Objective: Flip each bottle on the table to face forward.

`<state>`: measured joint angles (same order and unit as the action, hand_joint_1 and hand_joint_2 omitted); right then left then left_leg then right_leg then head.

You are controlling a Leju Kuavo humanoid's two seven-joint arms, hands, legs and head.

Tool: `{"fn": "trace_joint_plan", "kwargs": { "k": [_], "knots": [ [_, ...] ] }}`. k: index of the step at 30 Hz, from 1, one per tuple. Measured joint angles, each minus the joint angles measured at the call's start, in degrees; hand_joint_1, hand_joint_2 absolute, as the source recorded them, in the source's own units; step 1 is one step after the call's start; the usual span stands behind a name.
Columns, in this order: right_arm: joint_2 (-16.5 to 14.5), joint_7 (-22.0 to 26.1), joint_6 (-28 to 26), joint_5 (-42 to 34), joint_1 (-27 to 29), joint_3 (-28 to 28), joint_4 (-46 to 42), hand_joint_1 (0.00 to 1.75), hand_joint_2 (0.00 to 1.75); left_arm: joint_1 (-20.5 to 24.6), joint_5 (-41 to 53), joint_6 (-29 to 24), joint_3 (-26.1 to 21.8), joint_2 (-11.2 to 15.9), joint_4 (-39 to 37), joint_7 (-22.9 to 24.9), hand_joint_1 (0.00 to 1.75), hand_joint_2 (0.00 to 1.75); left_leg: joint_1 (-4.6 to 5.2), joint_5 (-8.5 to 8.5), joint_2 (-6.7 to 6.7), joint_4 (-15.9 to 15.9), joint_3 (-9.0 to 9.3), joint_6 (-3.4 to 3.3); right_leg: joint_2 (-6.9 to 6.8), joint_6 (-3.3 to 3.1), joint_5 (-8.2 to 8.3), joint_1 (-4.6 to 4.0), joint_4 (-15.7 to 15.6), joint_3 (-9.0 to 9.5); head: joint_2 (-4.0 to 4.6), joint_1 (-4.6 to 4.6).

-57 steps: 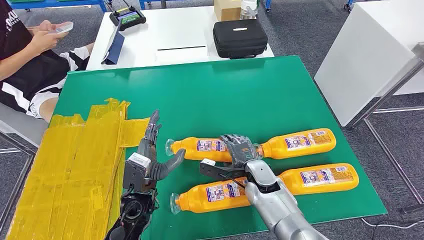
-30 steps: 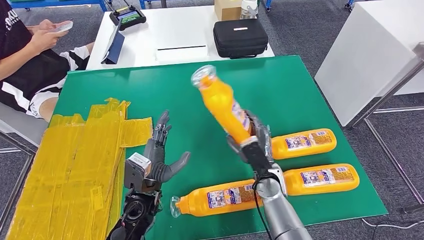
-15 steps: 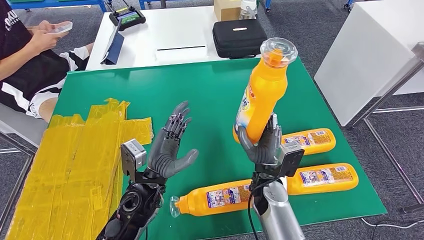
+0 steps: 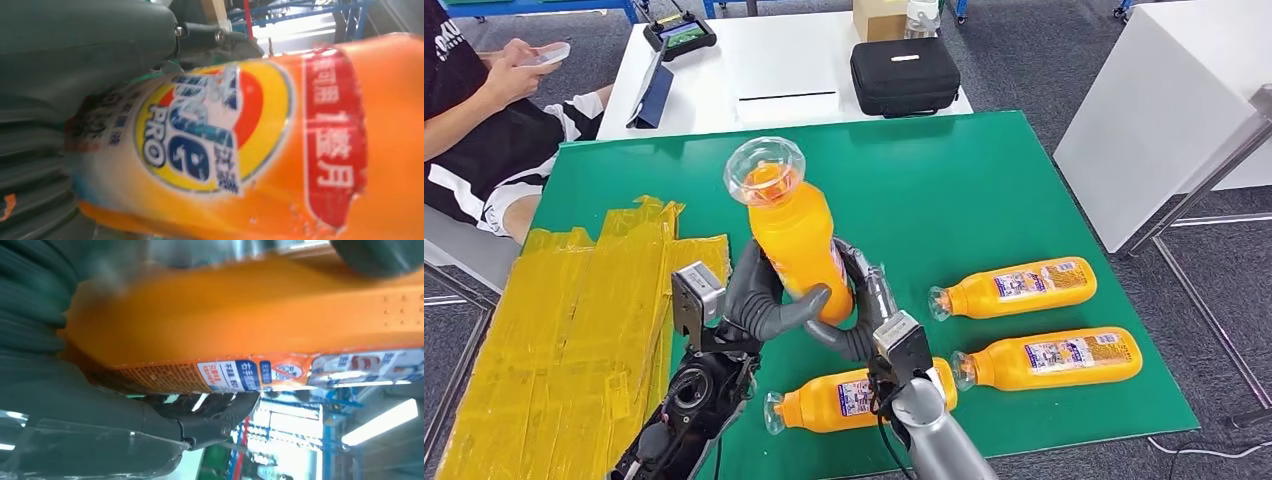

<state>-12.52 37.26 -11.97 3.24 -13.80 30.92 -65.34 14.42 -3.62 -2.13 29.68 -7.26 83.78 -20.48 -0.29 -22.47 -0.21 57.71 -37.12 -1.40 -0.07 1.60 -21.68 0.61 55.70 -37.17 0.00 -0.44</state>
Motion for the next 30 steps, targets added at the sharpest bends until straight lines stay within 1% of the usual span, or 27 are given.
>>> {"fn": "trace_joint_plan", "kwargs": {
  "k": [4, 11, 18, 19, 22, 23, 30],
  "knots": [
    [0.2, 0.2, 0.0, 0.3, -0.2, 1.7, 1.4, 1.75, 1.75, -0.2, 0.0, -0.3, 0.0, 0.5, 0.0, -0.2, 0.0, 1.75, 0.0, 0.0, 0.0, 0.0, 0.0, 0.0, 0.01, 0.0, 0.0, 0.01, 0.0, 0.0, 0.0, 0.01],
    [0.4, 0.2, 0.1, 0.5, -0.6, 2.4, 2.5, 1.75, 1.75, -0.2, 0.1, -0.4, -0.1, 0.8, 0.0, -0.3, 0.0, 1.75, 0.02, 0.0, 0.0, 0.0, -0.01, -0.01, 0.01, 0.01, 0.0, 0.03, 0.0, 0.0, 0.0, 0.01],
    [0.5, -1.0, 0.4, 3.1, -2.2, 4.3, 6.0, 1.75, 1.75, -0.3, 0.8, -1.9, -0.4, 1.1, -0.5, -0.9, 0.0, 1.75, 0.01, 0.0, 0.01, 0.0, 0.01, 0.0, 0.01, 0.0, 0.0, 0.01, 0.0, -0.01, 0.0, -0.01],
    [0.5, -1.0, 0.4, 3.3, -2.5, 4.5, 6.7, 1.75, 1.75, -0.4, 0.9, -2.1, -0.4, 1.2, -0.8, -1.0, 0.38, 1.75, 0.01, 0.0, 0.01, 0.0, 0.01, 0.0, 0.02, 0.0, 0.0, 0.01, 0.0, -0.02, 0.0, 0.0],
    [0.5, -1.0, 0.4, 4.0, -3.1, 4.8, 8.4, 1.75, 1.75, -0.4, 0.9, -2.8, -0.4, 1.2, -1.7, -1.3, 1.69, 1.75, 0.01, 0.0, 0.01, 0.0, 0.01, 0.0, 0.02, 0.0, 0.0, 0.01, 0.0, -0.02, 0.0, 0.0],
    [0.5, -1.0, 0.4, 4.1, -3.3, 4.8, 8.9, 1.75, 1.75, -0.4, 0.9, -3.1, -0.5, 1.2, -2.0, -1.4, 1.75, 1.75, 0.01, 0.0, 0.01, 0.0, 0.01, 0.0, 0.02, 0.0, 0.0, 0.01, 0.0, -0.02, 0.0, 0.0],
    [0.5, -1.7, 0.1, 4.4, -3.9, 4.7, 10.2, 1.75, 1.75, -0.4, 0.0, -4.6, -0.7, 1.2, -3.0, -2.0, 1.75, 1.75, 0.02, 0.0, 0.02, 0.0, 0.01, 0.0, 0.03, 0.01, 0.0, 0.02, 0.0, -0.03, 0.0, 0.0]
  ]
}}
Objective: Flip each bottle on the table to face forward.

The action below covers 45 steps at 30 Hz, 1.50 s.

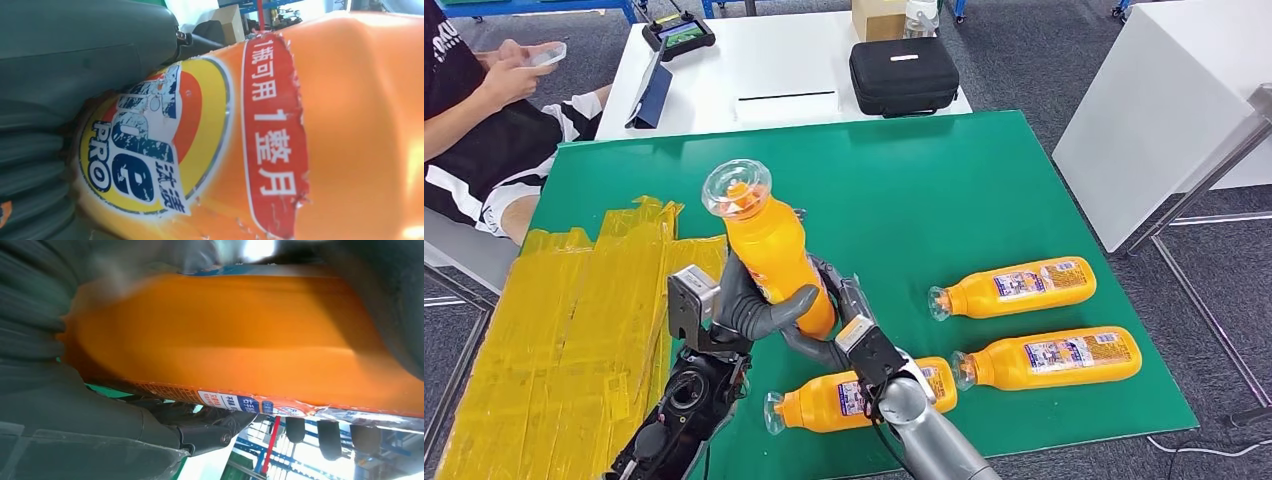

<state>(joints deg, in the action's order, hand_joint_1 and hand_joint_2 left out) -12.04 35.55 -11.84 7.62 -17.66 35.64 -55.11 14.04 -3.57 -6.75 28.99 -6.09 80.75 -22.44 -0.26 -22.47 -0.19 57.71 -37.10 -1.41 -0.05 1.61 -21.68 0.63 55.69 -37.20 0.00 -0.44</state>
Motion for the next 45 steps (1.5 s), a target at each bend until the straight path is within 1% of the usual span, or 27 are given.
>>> {"fn": "trace_joint_plan", "kwargs": {
  "k": [9, 10, 13, 14, 18, 21, 23, 29, 31, 32, 33, 34, 35, 36, 38, 39, 40, 41, 42, 45],
  "knots": [
    [0.0, 0.1, -1.3, 0.8, 0.3, -0.6, 0.1, 1.75, 1.75, 0.2, -0.1, -1.7, 0.1, -0.1, -0.5, -0.8, 1.75, 1.75, -0.01, 0.0, 0.01, 0.0, 0.0, 0.0, 0.01, 0.0, 0.0, -0.01, 0.0, -0.02, 0.0, 0.01],
    [0.0, 0.2, -1.3, 0.7, 0.4, -0.6, 0.1, 1.46, 1.75, 0.2, 0.0, -1.7, 0.2, -0.1, -0.6, -0.9, 1.75, 1.75, -0.01, 0.0, 0.01, 0.0, 0.0, 0.0, 0.01, 0.0, 0.0, -0.01, 0.0, -0.02, 0.0, 0.01],
    [0.0, 0.7, -2.5, 0.6, 0.7, -1.0, -0.1, 0.15, 1.75, 0.4, 0.2, -2.6, 0.3, -0.1, -0.7, -1.2, 1.75, 1.75, -0.01, 0.0, 0.02, 0.0, 0.0, 0.0, 0.02, 0.0, 0.0, -0.01, 0.0, -0.02, 0.0, 0.01],
    [0.0, 0.9, -3.2, 0.5, 1.0, -1.3, -0.5, 0.0, 1.75, 0.5, 0.4, -3.1, 0.3, -0.1, -0.7, -1.4, 1.75, 1.75, 0.0, 0.0, 0.02, 0.0, 0.0, 0.0, 0.02, 0.0, 0.0, -0.01, 0.0, -0.01, 0.0, 0.01],
    [0.5, 0.3, -6.2, 0.9, 3.2, -3.2, -4.8, 0.0, 1.75, 0.7, 2.6, -6.8, -0.3, -0.1, -0.2, -2.4, 1.75, 1.75, 0.0, 0.0, 0.0, 0.0, -0.03, 0.0, 0.01, 0.0, 0.0, 0.0, 0.0, 0.0, 0.0, 0.01],
    [1.7, -0.6, -8.8, 3.0, 5.1, -4.8, -10.6, 0.0, 1.75, 0.8, 4.9, -10.0, -2.6, 0.0, 0.6, -2.9, 1.75, 1.75, 0.0, 0.0, -0.01, 0.0, -0.03, 0.0, 0.01, 0.0, 0.0, 0.0, 0.0, 0.0, 0.0, 0.01],
    [2.4, -1.1, -9.8, 4.2, 6.0, -5.4, -13.9, 0.0, 1.75, 0.9, 5.9, -11.1, -4.1, 0.0, 0.9, -3.0, 1.75, 1.75, 0.0, 0.0, -0.01, 0.0, -0.03, 0.0, 0.01, 0.0, 0.0, 0.0, 0.0, 0.0, 0.0, 0.0],
    [4.1, -2.0, -14.3, 8.3, 9.0, -6.6, -21.2, 0.0, 1.75, 1.0, 10.1, -16.5, -8.3, 0.1, 1.1, -4.1, 1.75, 1.75, -0.01, -0.01, -0.01, 0.0, -0.02, 0.0, 0.01, 0.0, 0.0, -0.01, 0.0, 0.0, 0.0, 0.01],
    [4.7, -2.2, -15.4, 9.1, 10.2, -7.2, -23.1, 0.0, 1.75, 1.0, 13.0, -19.1, -9.7, 0.1, 1.1, -4.4, 1.75, 1.75, -0.01, -0.01, -0.01, 0.0, -0.03, 0.0, 0.01, 0.0, 0.0, -0.01, 0.0, 0.0, 0.0, 0.01],
    [4.9, -2.3, -16.0, 9.5, 10.7, -7.4, -24.0, 0.0, 1.75, 1.0, 16.0, -21.1, -10.2, 0.2, 1.0, -4.1, 1.75, 1.75, -0.01, -0.01, -0.01, 0.0, -0.03, 0.0, 0.01, 0.0, 0.0, 0.0, 0.0, 0.0, 0.0, 0.01],
    [5.1, -2.5, -16.5, 9.9, 11.3, -7.6, -24.9, 0.0, 1.75, 1.1, 20.6, -23.6, -10.7, 0.2, 0.9, -3.1, 1.75, 1.75, -0.01, -0.01, -0.01, 0.0, -0.03, 0.0, 0.01, 0.0, 0.0, 0.0, 0.0, 0.0, 0.0, 0.01],
    [5.3, -2.8, -17.0, 10.5, 11.8, -7.9, -25.9, 0.0, 1.75, 1.2, 27.2, -26.2, -11.2, 0.3, 0.5, -1.0, 1.75, 1.75, 0.0, -0.01, -0.01, 0.0, -0.03, 0.0, 0.0, 0.0, 0.0, 0.0, 0.0, 0.0, 0.0, 0.01],
    [5.5, -3.3, -17.6, 11.5, 12.4, -8.1, -26.9, 0.0, 1.75, 1.4, 36.2, -28.7, -11.9, 0.3, -0.1, 2.6, 1.75, 1.75, 0.0, -0.01, -0.01, 0.0, -0.03, 0.0, 0.0, 0.0, 0.0, 0.0, 0.0, 0.0, 0.0, 0.01],
    [5.6, -3.9, -18.2, 12.7, 12.9, -8.4, -28.0, 0.0, 1.75, 1.7, 47.5, -30.5, -12.8, 0.4, -1.0, 7.4, 1.75, 1.75, 0.0, -0.01, -0.01, 0.0, -0.03, 0.0, 0.01, 0.0, 0.0, 0.0, 0.0, 0.0, 0.0, 0.01],
    [5.9, -5.2, -19.3, 15.2, 13.7, -8.6, -30.2, 0.0, 1.75, 2.6, 73.2, -32.2, -15.2, 0.4, -3.5, 17.6, 1.75, 1.75, 0.0, -0.01, 0.0, 0.0, -0.02, 0.0, 0.01, 0.0, 0.0, 0.0, 0.0, 0.0, 0.0, 0.0],
    [6.0, -5.7, -19.6, 16.1, 14.0, -8.6, -31.1, 0.0, 1.75, 3.1, 84.5, -32.3, -16.3, 0.4, -4.9, 20.9, 1.75, 1.75, 0.0, -0.01, 0.0, 0.0, -0.02, 0.0, 0.01, 0.0, 0.01, 0.0, 0.0, 0.0, 0.0, 0.01],
    [6.1, -6.1, -19.7, 16.6, 14.2, -8.6, -31.8, 0.0, 1.75, 3.4, 92.2, -32.4, -17.2, 0.4, -6.1, 22.8, 1.75, 1.75, 0.0, -0.01, 0.0, 0.0, -0.01, 0.0, 0.01, 0.0, 0.01, 0.0, 0.0, 0.0, 0.0, 0.0],
    [6.2, -6.3, -19.8, 16.8, 14.4, -8.6, -32.5, 0.0, 1.75, 3.7, 96.1, -32.5, -17.9, 0.4, -7.0, 23.5, 1.75, 1.75, 0.0, 0.0, 0.0, 0.0, -0.01, 0.0, 0.01, 0.0, 0.02, 0.0, 0.0, 0.0, 0.0, 0.01],
    [6.3, -6.5, -19.8, 17.0, 14.6, -8.6, -33.0, 0.0, 1.75, 4.0, 97.4, -32.5, -18.4, 0.4, -7.8, 23.9, 1.75, 1.75, 0.0, 0.0, 0.0, 0.0, 0.0, 0.0, 0.02, -0.01, 0.03, 0.0, 0.0, 0.0, 0.0, 0.02],
    [6.5, -6.7, -19.9, 17.1, 14.9, -8.6, -34.1, 0.0, 1.75, 4.6, 92.7, -32.7, -19.4, 0.4, -9.4, 24.4, 1.75, 1.75, -0.01, 0.0, 0.01, 0.0, 0.01, 0.0, 0.02, -0.03, 0.05, -0.01, 0.0, 0.0, 0.0, 0.0]
  ]
}}
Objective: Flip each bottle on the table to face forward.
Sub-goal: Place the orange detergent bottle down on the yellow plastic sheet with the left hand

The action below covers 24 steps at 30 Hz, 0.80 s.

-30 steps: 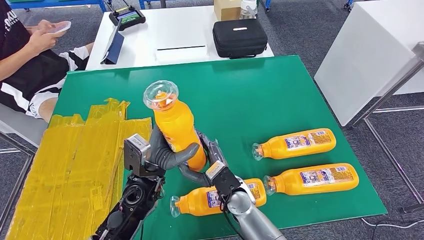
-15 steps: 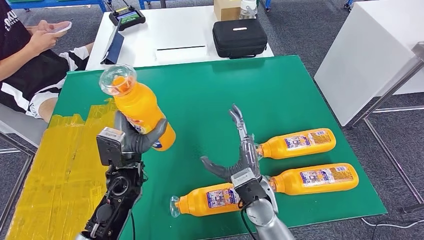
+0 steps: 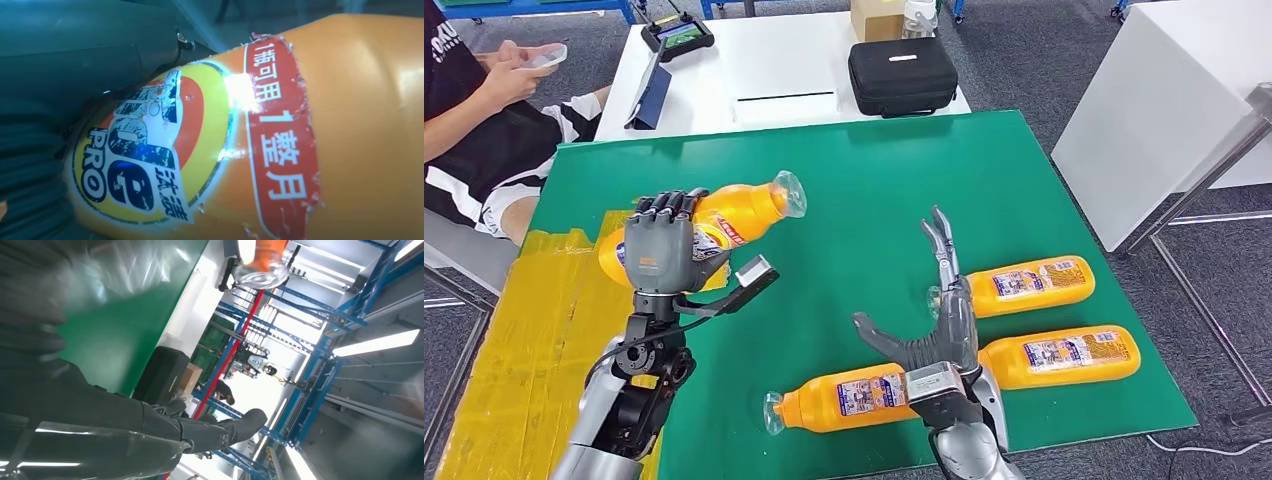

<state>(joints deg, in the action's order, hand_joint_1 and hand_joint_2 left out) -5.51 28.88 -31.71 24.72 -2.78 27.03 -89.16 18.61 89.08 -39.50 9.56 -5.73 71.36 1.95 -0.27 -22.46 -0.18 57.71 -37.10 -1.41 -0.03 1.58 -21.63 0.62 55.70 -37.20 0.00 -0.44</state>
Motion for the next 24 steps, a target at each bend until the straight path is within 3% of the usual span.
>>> {"fn": "trace_joint_plan", "kwargs": {
  "k": [2, 4, 7, 9, 12, 15, 24],
  "knots": [
    [0.1, 0.0, 0.0, 0.0, 0.1, 0.0, -0.4, 0.0, 1.75, 0.2, -2.7, 0.0, -0.3, 0.0, -0.7, 0.3, 1.75, 1.75, -0.01, 0.0, 0.0, 0.0, 0.0, 0.0, 0.0, 0.0, 0.0, 0.0, 0.0, 0.0, 0.0, 0.0],
    [0.2, 0.0, -0.2, 0.4, 0.1, 0.0, -0.7, 0.0, 1.75, 0.7, -2.1, 1.1, -0.1, 0.4, -1.4, 3.6, 1.75, 1.75, 0.0, 0.0, -0.01, 0.0, 0.0, 0.0, 0.0, -0.01, -0.01, 0.0, 0.0, -0.01, 0.0, 0.0],
    [0.4, -0.6, -0.6, 1.6, 0.3, 0.0, -1.2, 0.0, 1.75, 3.1, 0.2, 5.8, 4.9, 3.5, -3.9, 17.3, 1.75, 1.75, 0.0, 0.0, -0.01, 0.0, 0.0, 0.0, 0.0, -0.03, 0.01, 0.0, 0.0, -0.03, 0.0, 0.0],
    [0.7, -1.0, -0.6, 2.2, 0.4, 0.0, -1.6, 0.0, 1.75, 5.5, 0.6, 7.8, 9.8, 6.1, -6.5, 23.3, 1.75, 1.75, 0.0, 0.02, 0.0, 0.0, 0.01, 0.0, 0.0, -0.05, 0.02, 0.0, 0.0, -0.01, 0.0, -0.01],
    [1.2, -1.4, -0.5, 2.3, 0.6, -0.1, -1.7, 0.0, 1.75, 7.9, 0.8, 8.9, 14.3, 8.4, -11.9, 22.8, 1.75, 1.75, 0.0, 0.06, 0.0, 0.0, 0.01, 0.0, -0.01, -0.06, 0.03, 0.0, 0.0, 0.02, 0.0, 0.02],
    [1.6, -1.5, -0.4, 2.3, 1.2, -0.1, -2.0, 0.0, 1.75, 9.7, 0.8, 9.7, 15.5, 9.5, -17.9, 21.9, 1.75, 1.75, 0.0, 0.06, 0.07, 0.0, 0.01, 0.01, 0.04, -0.07, 0.05, 0.01, 0.0, 0.01, 0.0, 0.02],
    [2.8, -1.7, 1.7, 2.0, 2.2, -0.4, -2.2, 0.0, 1.75, 12.9, 0.8, 15.6, 12.1, 14.0, -33.4, 17.1, 1.75, 1.75, -0.04, 0.06, 0.11, 0.0, 0.01, 0.03, 0.07, -0.09, 0.04, -0.02, 0.0, -0.03, 0.0, 0.02]
  ]
}}
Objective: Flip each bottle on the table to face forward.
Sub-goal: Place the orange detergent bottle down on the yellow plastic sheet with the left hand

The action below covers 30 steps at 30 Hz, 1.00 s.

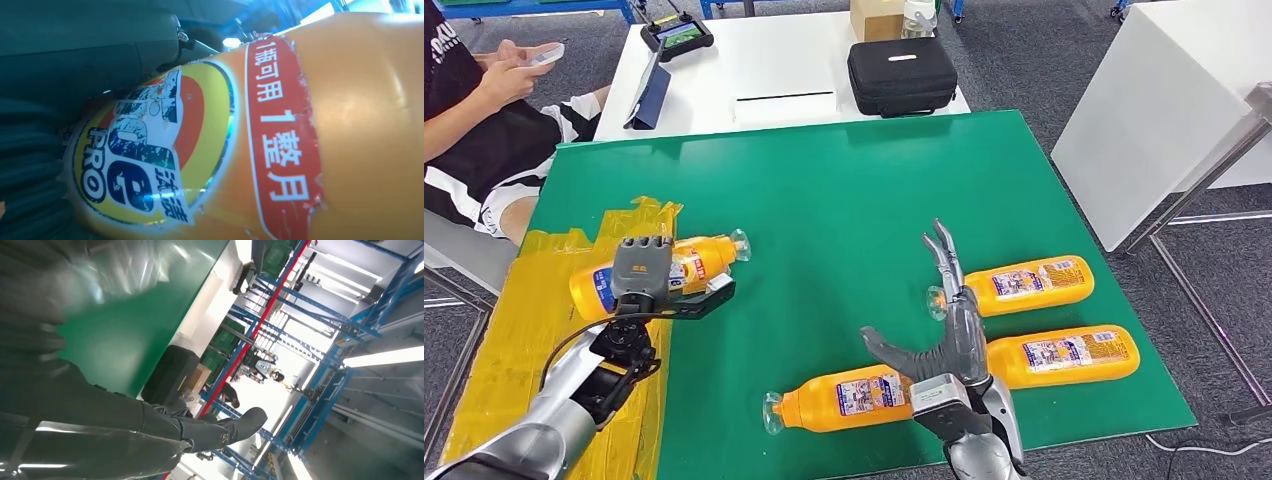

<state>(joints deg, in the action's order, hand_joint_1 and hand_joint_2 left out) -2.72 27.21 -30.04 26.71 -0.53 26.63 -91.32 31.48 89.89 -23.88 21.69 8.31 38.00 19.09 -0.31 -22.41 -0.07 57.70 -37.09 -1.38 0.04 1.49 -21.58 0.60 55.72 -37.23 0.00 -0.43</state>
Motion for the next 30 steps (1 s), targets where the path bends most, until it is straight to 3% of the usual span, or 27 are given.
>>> {"fn": "trace_joint_plan", "kwargs": {
  "k": [5, 11, 12, 15, 16, 21, 30],
  "knots": [
    [0.0, -0.1, 0.9, -0.2, -0.2, -0.2, 0.0, 0.0, 1.75, 1.9, -0.1, 2.6, -2.4, 1.1, -6.0, -4.4, 1.75, 1.75, 0.0, 0.01, -0.1, 0.0, 0.06, 0.01, -0.04, -0.02, -0.03, 0.0, 0.0, 0.14, 0.0, 0.02],
    [0.0, -0.1, 0.9, -0.5, -0.2, -0.9, 0.2, 0.0, 1.75, 3.8, -0.4, 3.8, -5.1, 1.5, -10.1, -5.9, 1.75, 1.75, 0.0, -0.09, 0.06, 0.0, 0.32, 0.16, 0.03, -0.13, 0.04, 0.0, 0.0, 0.31, 0.0, 0.01],
    [0.0, -0.1, 0.9, -0.5, -0.1, -0.9, 0.3, 0.0, 1.75, 4.0, -0.4, 3.9, -5.4, 1.5, -10.4, -5.9, 1.4, 1.75, -0.01, -0.09, 0.11, 0.0, 0.34, 0.18, 0.06, -0.18, 0.08, -0.01, 0.0, 0.31, 0.0, 0.01],
    [0.0, -0.1, 1.2, -0.6, -0.1, -1.0, 0.3, 0.0, 1.75, 4.5, -0.7, 4.7, -6.3, 1.6, -11.4, -6.8, 0.1, 1.75, -0.09, 0.02, 0.16, 0.0, 0.4, 0.24, 0.1, -0.29, 0.17, -0.07, 0.0, 0.31, 0.0, 0.0],
    [0.0, -0.1, 1.4, -0.6, -0.1, -1.1, 0.4, 0.0, 1.75, 4.7, -0.9, 4.9, -6.8, 1.6, -11.7, -7.3, 0.0, 1.75, -0.12, 0.06, 0.16, 0.0, 0.4, 0.27, 0.1, -0.32, 0.19, -0.11, 0.0, 0.31, 0.0, 0.01],
    [0.0, -0.6, 2.6, 0.2, -0.2, -1.4, 0.7, 0.0, 1.75, 5.2, -1.7, 5.0, -9.3, 1.6, -12.6, -11.0, 0.0, 1.75, -0.27, 0.12, 0.15, 0.0, 0.42, 0.39, 0.11, -0.4, 0.22, -0.25, 0.1, 0.3, 0.0, -0.01],
    [0.2, -5.0, 8.0, 8.3, -0.3, -1.4, 1.3, 0.0, 1.75, 5.6, -5.0, 5.4, -14.2, 0.0, -13.5, -17.3, 0.0, 1.75, -0.29, 0.15, -0.01, 0.0, 0.37, 0.4, 0.06, -0.41, 0.2, -0.3, 0.0, 0.32, 0.0, -0.01]
  ]
}}
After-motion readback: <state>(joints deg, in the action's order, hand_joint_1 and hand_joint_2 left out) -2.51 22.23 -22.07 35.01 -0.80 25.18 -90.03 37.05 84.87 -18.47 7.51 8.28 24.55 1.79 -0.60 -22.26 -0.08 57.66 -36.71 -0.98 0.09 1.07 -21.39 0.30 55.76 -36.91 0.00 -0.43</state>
